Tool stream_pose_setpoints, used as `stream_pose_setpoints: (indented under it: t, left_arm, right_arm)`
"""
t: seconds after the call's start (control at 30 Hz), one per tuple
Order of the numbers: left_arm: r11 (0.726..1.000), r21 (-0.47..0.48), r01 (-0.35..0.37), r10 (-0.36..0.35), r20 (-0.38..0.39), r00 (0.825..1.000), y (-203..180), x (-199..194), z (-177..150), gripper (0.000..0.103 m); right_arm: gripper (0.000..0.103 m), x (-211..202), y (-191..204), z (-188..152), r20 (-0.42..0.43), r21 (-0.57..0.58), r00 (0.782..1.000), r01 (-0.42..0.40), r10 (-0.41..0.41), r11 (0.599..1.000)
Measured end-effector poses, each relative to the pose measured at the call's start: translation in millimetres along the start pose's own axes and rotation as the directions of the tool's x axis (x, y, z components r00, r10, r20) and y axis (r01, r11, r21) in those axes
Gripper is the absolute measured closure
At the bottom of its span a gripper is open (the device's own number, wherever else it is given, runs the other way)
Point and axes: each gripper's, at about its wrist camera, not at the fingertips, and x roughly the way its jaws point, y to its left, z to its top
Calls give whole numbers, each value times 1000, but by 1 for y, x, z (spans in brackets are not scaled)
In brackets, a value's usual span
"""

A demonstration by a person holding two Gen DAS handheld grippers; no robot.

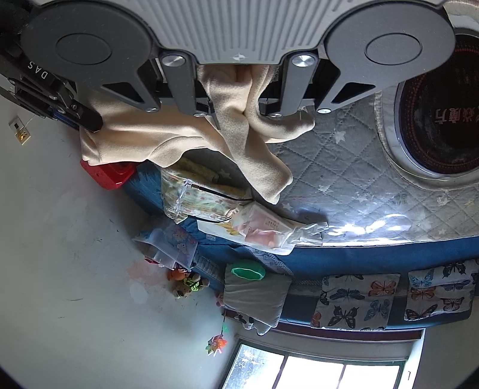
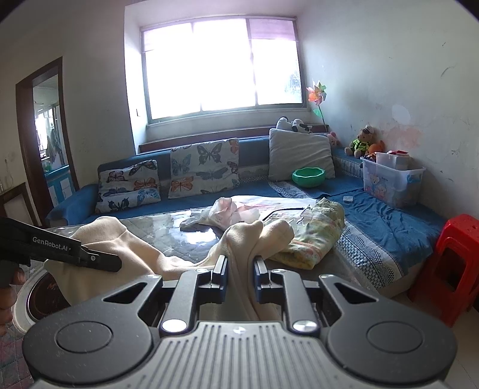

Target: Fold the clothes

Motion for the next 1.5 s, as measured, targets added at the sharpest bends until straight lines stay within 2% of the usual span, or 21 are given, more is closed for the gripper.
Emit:
stream_pose_setpoints:
  t: [0.57, 0.73, 0.87, 1.03, 1.13, 1.3, 1.5]
  left_arm:
    - [996, -42, -75, 69, -124, 990, 29, 35, -42, 84]
    - [992, -55, -109, 100, -150, 984, 41, 39, -57, 75]
    - [987, -51, -154, 143, -165, 976, 50, 41, -62, 53]
    - [981, -53, -189, 180, -142, 973, 60, 34, -61, 48]
    - [978, -44, -205, 199, -113, 974, 60, 31, -54, 48]
    - [985, 9, -170, 170, -69, 983, 42, 33, -44, 50]
    - [995, 71, -63, 68, -67, 995, 20, 41, -51, 57]
  right_arm:
    - [87, 38, -5, -49, -155, 50, 988, 4, 4, 999]
    - [86, 48, -12, -63, -203, 63, 979, 28, -15, 998]
    - [78, 52, -16, -68, -225, 47, 973, 55, -43, 997]
    - [75, 54, -16, -64, -219, 6, 972, 94, -90, 996]
    - [67, 54, -9, -56, -198, -6, 978, 71, -71, 997]
    - [65, 70, 14, -53, -205, -44, 979, -1, -8, 999]
    - [65, 101, 34, -50, -236, -108, 971, -68, 41, 992]
